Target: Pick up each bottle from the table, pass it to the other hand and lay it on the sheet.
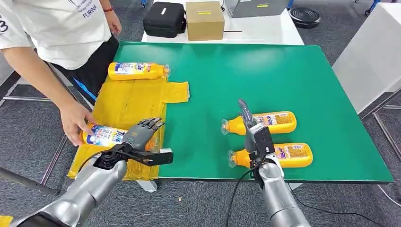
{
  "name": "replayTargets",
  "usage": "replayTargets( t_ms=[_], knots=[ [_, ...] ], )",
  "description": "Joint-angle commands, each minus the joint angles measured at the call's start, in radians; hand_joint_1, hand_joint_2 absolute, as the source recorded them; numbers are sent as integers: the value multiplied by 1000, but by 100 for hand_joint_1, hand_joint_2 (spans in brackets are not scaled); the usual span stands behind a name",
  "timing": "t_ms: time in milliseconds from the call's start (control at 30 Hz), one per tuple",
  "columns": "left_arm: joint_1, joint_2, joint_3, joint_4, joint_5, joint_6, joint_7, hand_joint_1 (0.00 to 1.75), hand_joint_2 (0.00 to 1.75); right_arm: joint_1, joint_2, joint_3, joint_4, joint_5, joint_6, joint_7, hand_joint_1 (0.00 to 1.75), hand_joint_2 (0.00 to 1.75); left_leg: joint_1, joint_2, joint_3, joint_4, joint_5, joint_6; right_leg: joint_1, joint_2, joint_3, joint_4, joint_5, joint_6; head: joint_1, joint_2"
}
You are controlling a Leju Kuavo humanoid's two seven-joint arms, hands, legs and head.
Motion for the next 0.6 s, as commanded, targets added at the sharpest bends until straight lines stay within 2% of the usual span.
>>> replayTargets(
  t_ms=[33,100,233,600],
  knots=[
    [32,89,-91,-56,12,-39,-10,0,175,-36,-7,4,65,-2,1,-7,0,0,1,5,7,-1,-3,-2,1,4,6,-1,-2,-2,0,0],
    [48,99,-101,-86,10,-40,-7,0,175,-39,-6,5,68,-1,1,-8,0,0,2,7,10,-1,-5,-3,2,5,8,-1,-3,-3,0,0],
    [66,104,-104,-123,7,-27,9,0,175,-51,-3,3,84,0,-2,-8,0,0,1,3,4,-1,-2,-1,1,3,3,-1,-1,-1,0,0],
    [114,121,-113,-223,2,-30,16,0,175,-50,-1,-1,83,0,-6,-9,0,0,1,4,5,-1,-3,-2,1,3,4,-1,-2,-2,0,0]
  ],
)
